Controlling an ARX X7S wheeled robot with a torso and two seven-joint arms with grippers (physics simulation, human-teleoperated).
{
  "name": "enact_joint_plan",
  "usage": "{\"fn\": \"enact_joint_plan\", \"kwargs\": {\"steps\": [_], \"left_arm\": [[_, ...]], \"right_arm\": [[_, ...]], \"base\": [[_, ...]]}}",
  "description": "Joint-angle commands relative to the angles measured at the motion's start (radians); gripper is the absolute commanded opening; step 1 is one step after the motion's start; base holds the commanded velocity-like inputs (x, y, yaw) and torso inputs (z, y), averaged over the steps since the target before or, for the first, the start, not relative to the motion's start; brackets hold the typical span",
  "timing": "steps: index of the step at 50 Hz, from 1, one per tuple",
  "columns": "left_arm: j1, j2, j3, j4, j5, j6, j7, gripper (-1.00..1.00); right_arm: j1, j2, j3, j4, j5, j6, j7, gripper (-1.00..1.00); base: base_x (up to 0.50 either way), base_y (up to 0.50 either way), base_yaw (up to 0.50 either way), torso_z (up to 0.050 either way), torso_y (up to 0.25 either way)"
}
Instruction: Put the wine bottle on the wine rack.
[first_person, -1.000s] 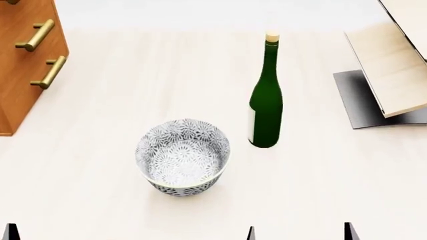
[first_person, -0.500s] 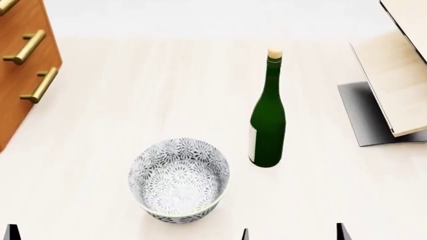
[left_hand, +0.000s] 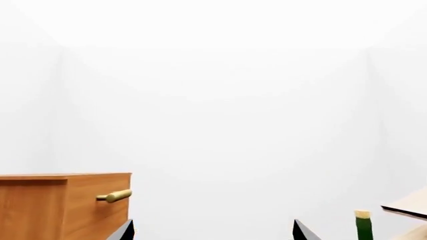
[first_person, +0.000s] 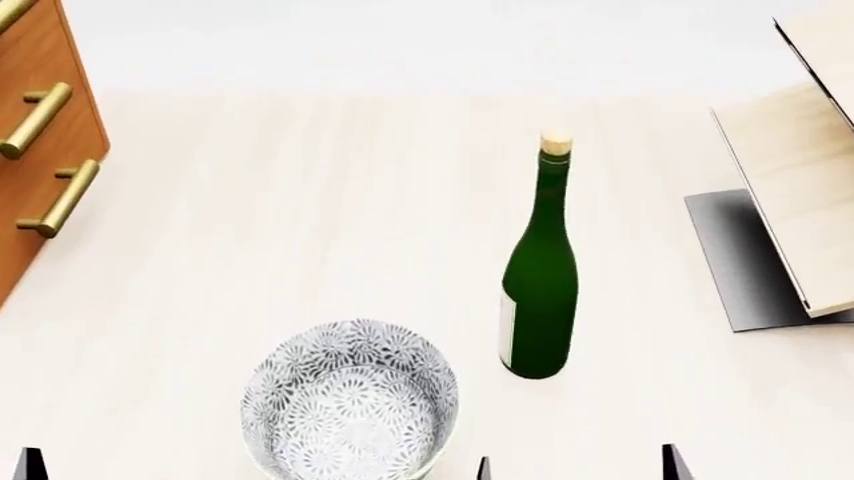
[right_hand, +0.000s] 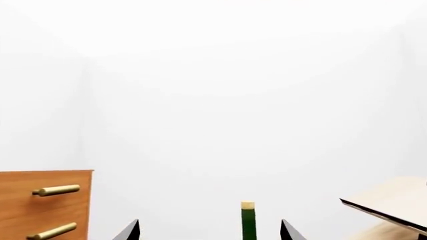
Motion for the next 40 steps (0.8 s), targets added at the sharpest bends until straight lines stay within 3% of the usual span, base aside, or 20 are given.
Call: {"fn": "enact_joint_plan", "kwargs": {"steps": [1,40], "left_arm": [[-0.001,-0.007,0.006,0.0,0.001,-0.003,-0.008,1.0],[-0.011,-0.029,0.025,0.001,0.004,-0.013,-0.03,1.0]], "right_arm": [[0.002,0.008,-0.006,0.002,0.008,0.004,0.006,1.0],[0.013,0.029,-0.025,0.008,0.01,0.009,0.027,1.0]], "base": [[0.17,0.0,0.0,0.0,0.0],[0.17,0.0,0.0,0.0,0.0]]}}
